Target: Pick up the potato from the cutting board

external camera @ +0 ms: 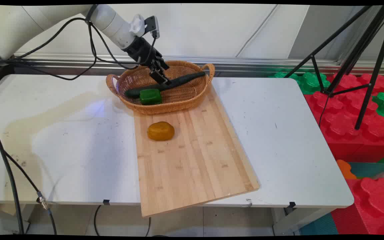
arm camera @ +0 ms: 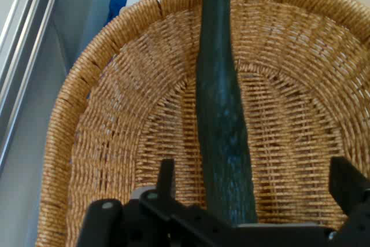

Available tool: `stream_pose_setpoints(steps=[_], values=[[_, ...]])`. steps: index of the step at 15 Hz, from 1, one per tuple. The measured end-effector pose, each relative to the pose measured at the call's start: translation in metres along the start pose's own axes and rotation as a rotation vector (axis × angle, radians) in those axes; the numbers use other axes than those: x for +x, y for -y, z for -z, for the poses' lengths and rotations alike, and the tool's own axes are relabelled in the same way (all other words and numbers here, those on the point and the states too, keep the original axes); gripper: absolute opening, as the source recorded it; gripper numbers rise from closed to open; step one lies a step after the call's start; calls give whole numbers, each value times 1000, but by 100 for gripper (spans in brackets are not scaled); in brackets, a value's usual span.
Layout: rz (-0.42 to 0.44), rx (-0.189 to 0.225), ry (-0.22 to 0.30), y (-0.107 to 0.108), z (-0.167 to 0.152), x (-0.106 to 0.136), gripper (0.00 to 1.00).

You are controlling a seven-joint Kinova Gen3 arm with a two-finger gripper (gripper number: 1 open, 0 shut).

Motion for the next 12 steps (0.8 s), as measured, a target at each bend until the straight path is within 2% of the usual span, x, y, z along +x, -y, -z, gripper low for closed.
stream_pose_setpoints(steps=[6, 12], values=[[87, 25, -43, -1, 16, 3, 100], [172, 55, -94, -7, 59, 10, 100]])
